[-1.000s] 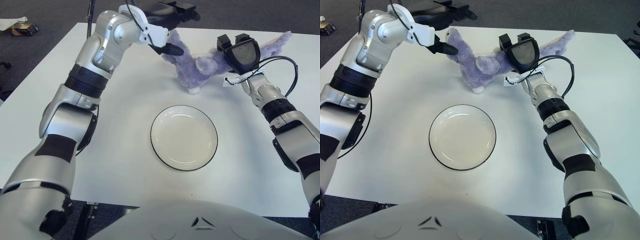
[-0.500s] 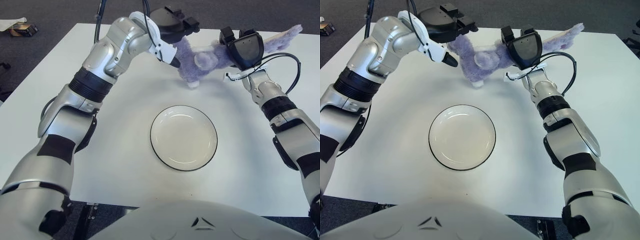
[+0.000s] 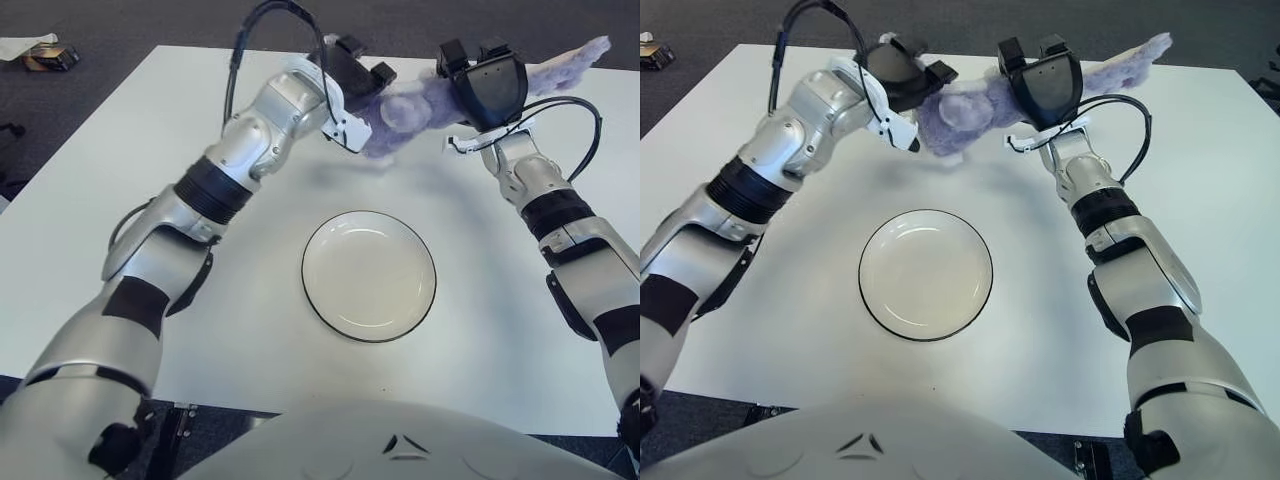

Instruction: Put the doll into the plate.

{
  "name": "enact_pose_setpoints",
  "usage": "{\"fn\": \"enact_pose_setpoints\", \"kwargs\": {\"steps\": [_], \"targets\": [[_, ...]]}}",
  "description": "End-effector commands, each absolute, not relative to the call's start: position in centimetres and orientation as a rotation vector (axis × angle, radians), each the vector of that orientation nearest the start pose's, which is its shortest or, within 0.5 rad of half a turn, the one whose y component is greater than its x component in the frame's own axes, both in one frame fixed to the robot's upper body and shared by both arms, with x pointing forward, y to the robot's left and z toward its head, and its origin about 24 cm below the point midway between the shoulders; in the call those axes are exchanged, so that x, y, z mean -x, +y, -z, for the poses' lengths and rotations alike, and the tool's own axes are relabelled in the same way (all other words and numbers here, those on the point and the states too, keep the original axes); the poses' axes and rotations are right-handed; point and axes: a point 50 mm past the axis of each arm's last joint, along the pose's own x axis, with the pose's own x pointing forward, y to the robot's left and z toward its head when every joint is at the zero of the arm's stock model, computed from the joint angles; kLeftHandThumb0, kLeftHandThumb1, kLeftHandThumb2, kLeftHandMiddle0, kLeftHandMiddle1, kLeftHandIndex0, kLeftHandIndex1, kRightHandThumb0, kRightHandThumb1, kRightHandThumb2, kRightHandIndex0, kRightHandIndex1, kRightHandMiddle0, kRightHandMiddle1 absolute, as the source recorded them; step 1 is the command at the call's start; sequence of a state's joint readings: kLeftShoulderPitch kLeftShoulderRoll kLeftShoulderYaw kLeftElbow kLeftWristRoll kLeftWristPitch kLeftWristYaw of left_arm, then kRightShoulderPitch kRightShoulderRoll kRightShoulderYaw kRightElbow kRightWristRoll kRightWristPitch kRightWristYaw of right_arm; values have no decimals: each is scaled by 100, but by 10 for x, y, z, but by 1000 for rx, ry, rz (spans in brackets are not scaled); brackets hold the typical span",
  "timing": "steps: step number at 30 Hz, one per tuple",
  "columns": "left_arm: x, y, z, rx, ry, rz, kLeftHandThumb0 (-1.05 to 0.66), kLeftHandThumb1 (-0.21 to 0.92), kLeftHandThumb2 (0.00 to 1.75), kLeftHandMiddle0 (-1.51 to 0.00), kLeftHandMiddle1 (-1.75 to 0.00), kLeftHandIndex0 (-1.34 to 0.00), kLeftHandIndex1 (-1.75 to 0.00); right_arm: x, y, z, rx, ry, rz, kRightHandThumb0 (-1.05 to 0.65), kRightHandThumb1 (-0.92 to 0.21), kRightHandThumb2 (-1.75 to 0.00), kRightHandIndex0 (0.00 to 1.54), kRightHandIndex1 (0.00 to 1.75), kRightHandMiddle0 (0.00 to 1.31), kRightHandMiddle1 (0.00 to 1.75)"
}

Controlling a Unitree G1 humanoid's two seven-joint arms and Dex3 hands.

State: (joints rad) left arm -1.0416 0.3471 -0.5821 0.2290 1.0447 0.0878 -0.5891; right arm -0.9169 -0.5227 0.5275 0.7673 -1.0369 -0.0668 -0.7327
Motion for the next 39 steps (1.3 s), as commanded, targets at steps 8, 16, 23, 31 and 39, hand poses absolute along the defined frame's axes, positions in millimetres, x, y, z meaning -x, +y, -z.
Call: {"fn": "enact_pose_setpoints", "kwargs": {"steps": [8,16,23,31,39], "targets": [[-385,31,-219,-1877,-257,433,-95,92,25,0,-22,0,-20,-374,-164,-183,1651,-867,353,0,-11,-154,79,168,53,175],[-390,27,-211,-1816,-247,406,-92,92,27,0,-35,0,-30,-369,-160,-185,1641,-908,363,0,-11,-154,79,168,53,175],[-394,24,-207,-1758,-210,397,-91,92,29,0,-35,0,-28,-366,-158,-185,1623,-930,365,0,-11,-154,80,167,53,175],[-399,21,-203,-1732,-200,333,-91,92,38,0,-56,0,-34,-360,-154,-187,1602,-960,360,0,-9,-155,82,165,55,175],[-403,20,-198,-1684,-210,245,-91,92,45,0,-87,0,-47,-354,-150,-188,1600,-981,366,0,-8,-157,82,167,55,175]]}}
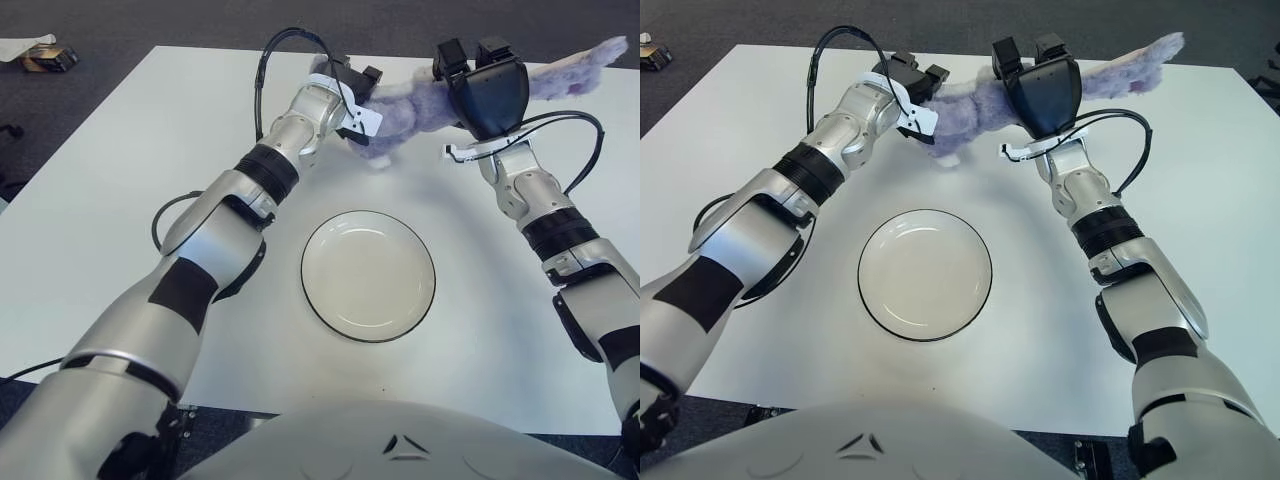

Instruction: Put the doll into the plate.

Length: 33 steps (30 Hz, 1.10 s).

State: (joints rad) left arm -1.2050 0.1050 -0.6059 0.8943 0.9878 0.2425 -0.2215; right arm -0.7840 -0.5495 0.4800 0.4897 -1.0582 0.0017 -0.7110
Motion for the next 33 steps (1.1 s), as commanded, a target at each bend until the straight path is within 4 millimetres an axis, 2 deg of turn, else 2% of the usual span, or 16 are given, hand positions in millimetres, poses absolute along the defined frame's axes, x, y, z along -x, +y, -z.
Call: {"fn": "enact_pose_setpoints", "kwargs": {"steps": [1,4,10,18,27,33], "targets": [[-404,20,-197,-1677,-212,237,-91,92,45,0,-90,0,-49,-354,-149,-188,1601,-982,367,0,-8,-157,82,168,55,175],[-404,19,-196,-1655,-222,218,-91,92,43,0,-94,0,-51,-352,-148,-188,1608,-985,366,0,-9,-157,80,169,55,175],[-404,17,-196,-1599,-236,206,-91,92,37,0,-79,0,-38,-350,-147,-188,1617,-980,371,0,-10,-155,80,169,54,175],[-404,15,-197,-1467,-247,201,-89,91,34,0,-79,0,-44,-349,-146,-189,1621,-973,387,0,-9,-156,80,168,54,175],[-405,13,-196,-1416,-209,267,-92,92,33,0,-72,0,-36,-348,-145,-192,1627,-980,396,0,-10,-156,80,170,54,175],[-405,12,-194,-1355,-197,343,-91,92,36,-6,-77,0,-49,-348,-145,-193,1617,-963,398,0,-10,-156,80,169,54,175]]}}
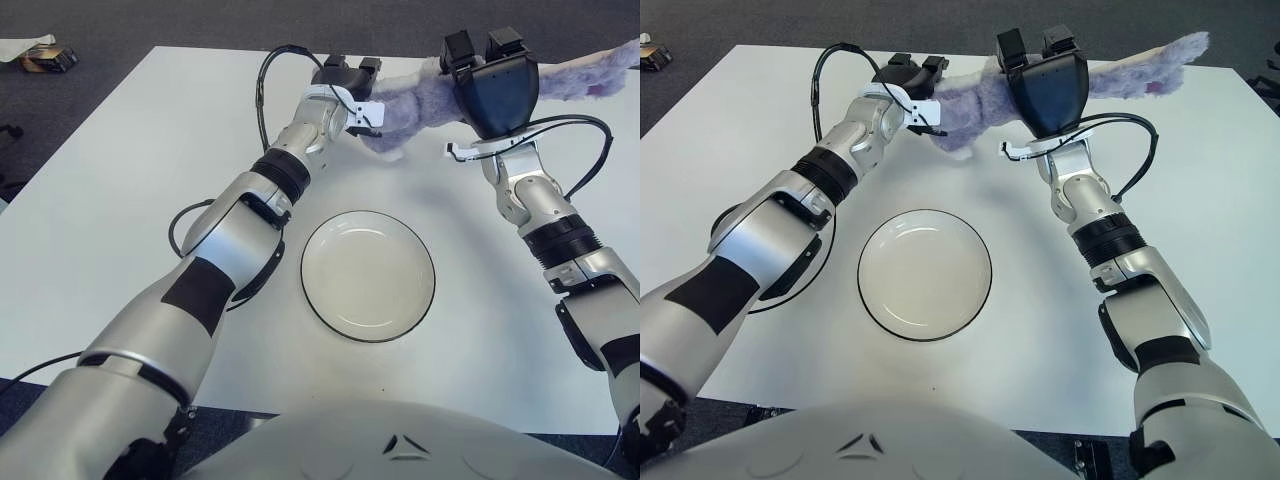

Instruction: Put the doll into the plate.

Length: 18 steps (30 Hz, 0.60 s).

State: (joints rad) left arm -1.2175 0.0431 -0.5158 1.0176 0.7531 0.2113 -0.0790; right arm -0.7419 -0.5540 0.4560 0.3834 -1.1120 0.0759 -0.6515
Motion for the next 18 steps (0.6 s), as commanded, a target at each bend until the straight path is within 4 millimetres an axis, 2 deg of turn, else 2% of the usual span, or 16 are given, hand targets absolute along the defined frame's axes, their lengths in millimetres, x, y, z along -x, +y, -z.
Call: {"fn": "enact_pose_setpoints", "kwargs": {"steps": [1,4,6,9,18], "targets": [[-405,12,-194,-1343,-197,355,-91,92,38,-8,-80,0,-56,-348,-146,-193,1614,-958,398,0,-9,-157,81,168,55,175],[-405,12,-194,-1307,-200,391,-90,92,40,-11,-84,0,-64,-347,-145,-193,1605,-948,396,0,-7,-158,82,167,56,175],[-404,13,-196,-1257,-209,448,-89,92,45,-16,-89,0,-81,-347,-145,-194,1591,-936,392,0,-7,-158,83,166,56,175],[-404,14,-197,-1208,-216,521,-87,92,50,-20,-93,0,-94,-347,-145,-194,1577,-927,392,0,-7,-158,83,165,56,175],[-403,16,-198,-1148,-174,690,-89,92,54,-19,-95,0,-98,-346,-144,-195,1563,-918,389,0,-8,-157,83,165,56,175]]}}
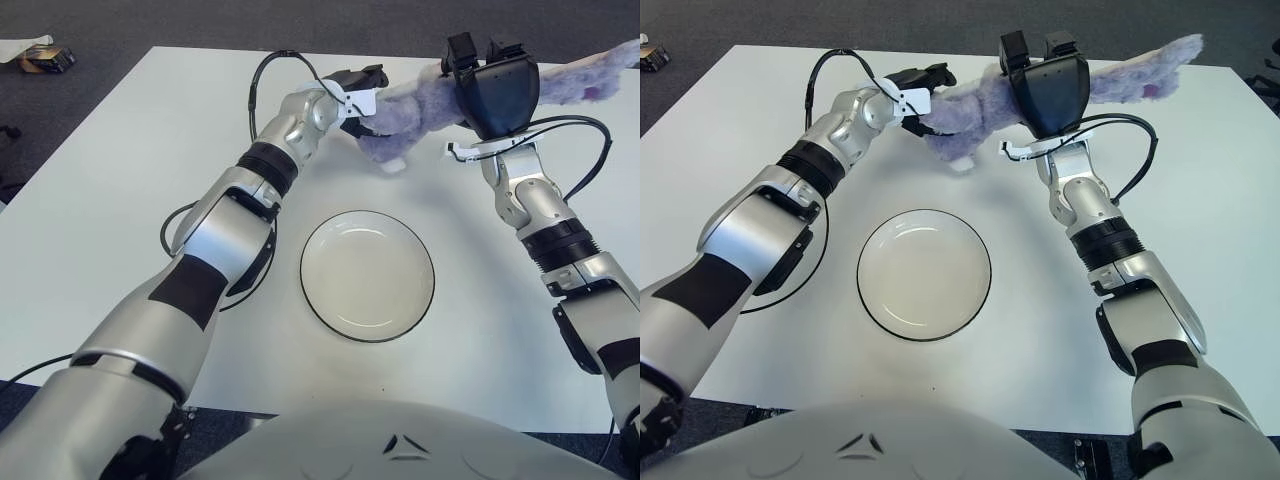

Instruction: Put the doll into the plate.

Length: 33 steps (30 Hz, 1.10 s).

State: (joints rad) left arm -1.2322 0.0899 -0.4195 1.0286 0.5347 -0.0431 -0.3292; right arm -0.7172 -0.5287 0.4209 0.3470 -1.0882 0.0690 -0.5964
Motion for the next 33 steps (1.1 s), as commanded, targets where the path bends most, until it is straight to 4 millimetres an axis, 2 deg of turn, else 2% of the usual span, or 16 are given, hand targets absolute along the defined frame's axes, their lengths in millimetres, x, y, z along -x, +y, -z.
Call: {"fn": "enact_pose_setpoints", "kwargs": {"steps": [1,7,12,18,23,33], "targets": [[-403,17,-198,-1151,-170,698,-89,92,52,-19,-95,0,-98,-346,-144,-195,1562,-918,388,0,-8,-157,83,165,56,175],[-402,15,-200,-1204,-149,750,-89,92,39,-11,-87,0,-87,-345,-144,-197,1557,-932,385,0,-8,-156,83,165,56,175],[-401,15,-200,-1263,-140,806,-92,91,34,-3,-78,0,-68,-345,-144,-198,1543,-944,380,0,-8,-156,83,164,56,175],[-400,14,-197,-1279,-146,828,-90,88,30,-1,-73,0,-64,-345,-144,-199,1525,-957,374,0,-9,-155,82,164,55,175],[-399,9,-193,-1330,-163,807,-88,84,30,-5,-75,0,-73,-344,-143,-199,1498,-945,368,0,-9,-154,82,164,55,175],[-400,9,-185,-1325,-165,752,-81,62,59,-13,-91,0,-95,-344,-143,-202,1484,-970,381,0,-11,-152,81,163,54,175]]}}
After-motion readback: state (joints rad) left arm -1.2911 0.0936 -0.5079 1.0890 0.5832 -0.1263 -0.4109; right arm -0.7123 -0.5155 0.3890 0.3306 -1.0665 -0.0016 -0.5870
